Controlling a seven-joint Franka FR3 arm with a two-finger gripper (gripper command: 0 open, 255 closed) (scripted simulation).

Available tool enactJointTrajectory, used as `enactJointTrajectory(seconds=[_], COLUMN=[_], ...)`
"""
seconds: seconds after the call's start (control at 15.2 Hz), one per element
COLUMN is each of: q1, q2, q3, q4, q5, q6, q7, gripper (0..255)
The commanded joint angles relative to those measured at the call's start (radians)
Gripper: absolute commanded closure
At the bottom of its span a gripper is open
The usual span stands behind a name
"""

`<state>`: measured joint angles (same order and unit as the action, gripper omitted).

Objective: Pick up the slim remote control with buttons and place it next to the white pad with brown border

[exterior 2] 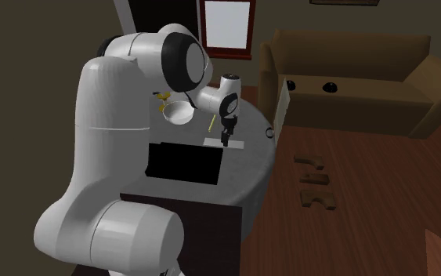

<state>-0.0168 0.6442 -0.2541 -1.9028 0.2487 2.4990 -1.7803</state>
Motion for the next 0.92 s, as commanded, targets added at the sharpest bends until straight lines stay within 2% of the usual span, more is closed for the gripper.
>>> enactJointTrajectory(seconds=[0.0, 0.26, 0.73, 0.79, 0.86], q1=[-0.007, -0.016, -0.011, -0.009, -0.008], q2=[0.030, 0.070, 0.071, 0.065, 0.066], q3=[0.009, 0.021, 0.015, 0.013, 0.014], q4=[0.010, 0.021, 0.022, 0.022, 0.024], q5=[0.008, 0.020, 0.026, 0.023, 0.023], q6=[0.020, 0.049, 0.048, 0.041, 0.040], q7=[-0.008, -0.016, -0.020, -0.017, -0.016], gripper=[0, 0, 0, 255, 255])
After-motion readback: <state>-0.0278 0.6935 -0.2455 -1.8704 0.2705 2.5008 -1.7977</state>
